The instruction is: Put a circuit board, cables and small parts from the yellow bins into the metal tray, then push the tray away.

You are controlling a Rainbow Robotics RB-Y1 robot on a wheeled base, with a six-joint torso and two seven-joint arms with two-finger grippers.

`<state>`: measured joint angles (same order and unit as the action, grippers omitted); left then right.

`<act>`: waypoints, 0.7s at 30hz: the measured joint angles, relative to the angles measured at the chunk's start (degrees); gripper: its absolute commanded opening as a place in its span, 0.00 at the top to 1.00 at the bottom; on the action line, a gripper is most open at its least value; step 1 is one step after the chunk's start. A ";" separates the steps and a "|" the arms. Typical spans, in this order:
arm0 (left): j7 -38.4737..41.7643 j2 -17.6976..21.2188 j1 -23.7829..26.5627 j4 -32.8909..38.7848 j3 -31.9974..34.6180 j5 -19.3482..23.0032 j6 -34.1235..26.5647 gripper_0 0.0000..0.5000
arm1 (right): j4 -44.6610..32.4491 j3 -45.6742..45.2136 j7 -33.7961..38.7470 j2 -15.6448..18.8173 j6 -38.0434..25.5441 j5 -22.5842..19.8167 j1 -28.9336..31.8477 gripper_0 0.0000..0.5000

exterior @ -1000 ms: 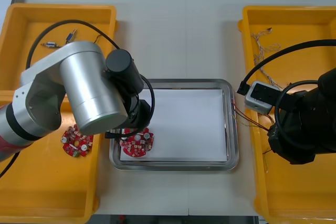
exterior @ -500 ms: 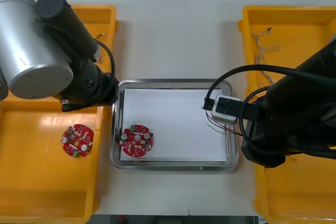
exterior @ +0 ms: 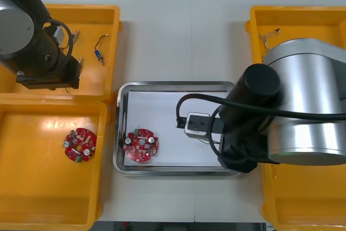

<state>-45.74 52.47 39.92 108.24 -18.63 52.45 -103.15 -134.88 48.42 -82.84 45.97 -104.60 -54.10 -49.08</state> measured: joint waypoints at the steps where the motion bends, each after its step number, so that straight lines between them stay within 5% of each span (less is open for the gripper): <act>1: -2.79 0.01 0.00 -0.87 0.12 -0.63 0.70 0.00 | 0.74 0.88 -0.15 -0.84 0.00 1.11 -0.17 1.00; 10: -8.83 0.01 0.78 -9.32 0.24 -2.21 6.43 0.00 | 7.27 7.58 -3.78 -6.71 0.71 11.17 -0.29 1.00; 21: -14.73 -0.09 4.89 -20.37 0.24 -3.31 10.13 0.00 | 15.88 11.05 -5.26 -9.53 3.85 15.18 -0.25 1.00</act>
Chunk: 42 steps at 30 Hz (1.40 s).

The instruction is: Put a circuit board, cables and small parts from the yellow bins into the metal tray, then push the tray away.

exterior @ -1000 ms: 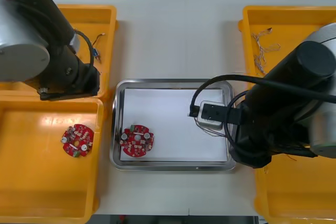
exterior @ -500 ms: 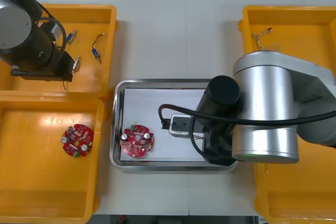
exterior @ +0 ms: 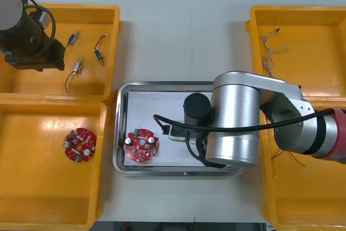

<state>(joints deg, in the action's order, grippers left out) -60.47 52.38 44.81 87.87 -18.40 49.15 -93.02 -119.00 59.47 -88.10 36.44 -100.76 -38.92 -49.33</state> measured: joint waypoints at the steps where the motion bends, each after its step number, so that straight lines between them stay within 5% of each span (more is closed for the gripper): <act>1: -2.26 -0.10 0.35 -1.13 0.00 -0.51 0.67 0.00 | 0.45 0.00 0.00 -0.29 0.32 0.57 0.04 1.00; 7: -11.97 -1.88 2.59 -7.67 0.00 -2.84 4.42 0.00 | 2.65 0.00 0.00 -1.73 2.18 2.90 0.82 1.00; 26: -12.00 -12.27 8.26 -23.63 -0.07 -8.65 10.80 0.00 | 3.57 0.01 0.00 -2.09 6.97 7.48 7.68 0.99; 28: -12.00 -12.78 8.28 -23.71 -0.09 -8.94 10.88 0.00 | 3.61 0.01 0.00 -2.09 7.29 7.81 7.70 0.68; 29: -12.00 -13.02 8.29 -23.91 -0.09 -9.05 10.93 0.00 | 3.64 0.01 0.00 -2.09 7.52 8.04 7.70 0.37; 31: -12.00 -13.43 8.31 -24.42 -0.09 -9.37 10.96 0.00 | 3.67 0.01 0.00 -2.10 7.98 8.59 7.71 0.00; 42: -12.01 -14.05 8.38 -27.40 -1.73 -11.02 13.07 0.00 | 3.68 -0.19 0.00 -2.10 8.34 10.50 7.72 0.00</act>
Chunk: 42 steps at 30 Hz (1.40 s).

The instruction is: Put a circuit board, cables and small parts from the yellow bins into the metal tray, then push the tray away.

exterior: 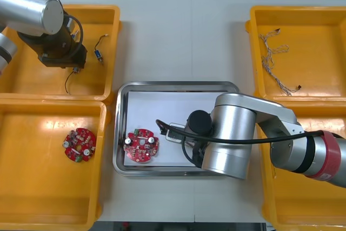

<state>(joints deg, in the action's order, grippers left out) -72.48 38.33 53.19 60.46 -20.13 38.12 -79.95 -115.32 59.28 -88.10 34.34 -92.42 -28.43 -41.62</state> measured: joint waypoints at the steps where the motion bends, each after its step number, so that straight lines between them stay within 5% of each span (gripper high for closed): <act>1: 0.00 -0.10 0.01 -0.40 0.00 -0.01 0.28 0.00 | 0.00 -0.25 0.00 0.00 -0.03 -0.14 0.00 0.00; 7: 0.00 -0.46 0.02 -1.54 -0.42 -0.02 1.59 0.01 | -0.07 -4.09 0.00 -0.10 -0.48 -3.17 0.01 0.00; 9: 0.00 -0.47 0.07 -1.55 -0.91 -0.02 1.61 0.97 | -0.38 -6.13 0.00 -0.38 -1.89 -4.30 0.02 0.00; 10: 0.00 -0.48 0.10 -1.55 -1.13 -0.02 1.61 1.00 | -0.73 -7.24 0.00 -0.64 -3.30 -4.69 0.02 0.00; 19: 0.00 -0.53 0.14 -1.56 -1.45 0.00 1.64 1.00 | -6.04 -17.09 0.00 -3.30 -16.96 -6.86 -0.02 0.00; 31: 0.00 -0.45 0.16 -1.46 -1.45 -0.04 0.91 1.00 | -10.17 -29.40 0.01 -3.37 -17.40 -11.57 -1.69 0.00; 42: 0.00 1.72 0.17 7.06 -0.13 0.03 -11.24 1.00 | -7.15 -41.34 0.01 2.59 -17.40 -21.47 -3.13 0.00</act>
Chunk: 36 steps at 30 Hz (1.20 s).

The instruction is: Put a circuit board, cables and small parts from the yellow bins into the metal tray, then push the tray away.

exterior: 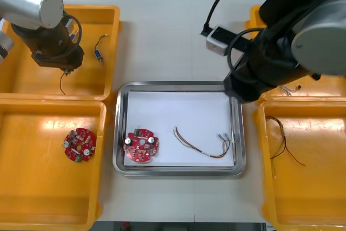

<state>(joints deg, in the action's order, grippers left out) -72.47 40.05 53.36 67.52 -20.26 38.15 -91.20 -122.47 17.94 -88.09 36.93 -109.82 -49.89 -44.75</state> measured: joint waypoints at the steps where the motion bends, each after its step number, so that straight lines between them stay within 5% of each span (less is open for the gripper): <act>1: 0.00 0.21 0.00 1.18 0.31 0.03 -1.33 1.00 | 1.24 -1.14 0.00 0.41 0.00 -1.03 -0.44 0.00; 12: 3.20 2.18 -2.31 20.87 1.32 1.66 -9.61 1.00 | 14.46 -10.37 0.00 4.99 -0.01 -4.18 -5.28 0.00; 22: 25.44 2.28 -6.65 35.80 1.29 3.97 -11.38 1.00 | 21.42 -13.89 -0.01 7.79 -0.01 4.58 -5.65 0.00; 36: 33.48 1.08 -7.05 43.60 -7.94 2.50 -10.59 1.00 | 33.14 -15.05 -3.52 8.14 -0.01 11.31 -5.69 0.00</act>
<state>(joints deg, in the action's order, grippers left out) -38.99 41.13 46.31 111.12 -28.20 40.65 -101.79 -89.33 2.89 -91.61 45.07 -109.83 -38.58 -50.44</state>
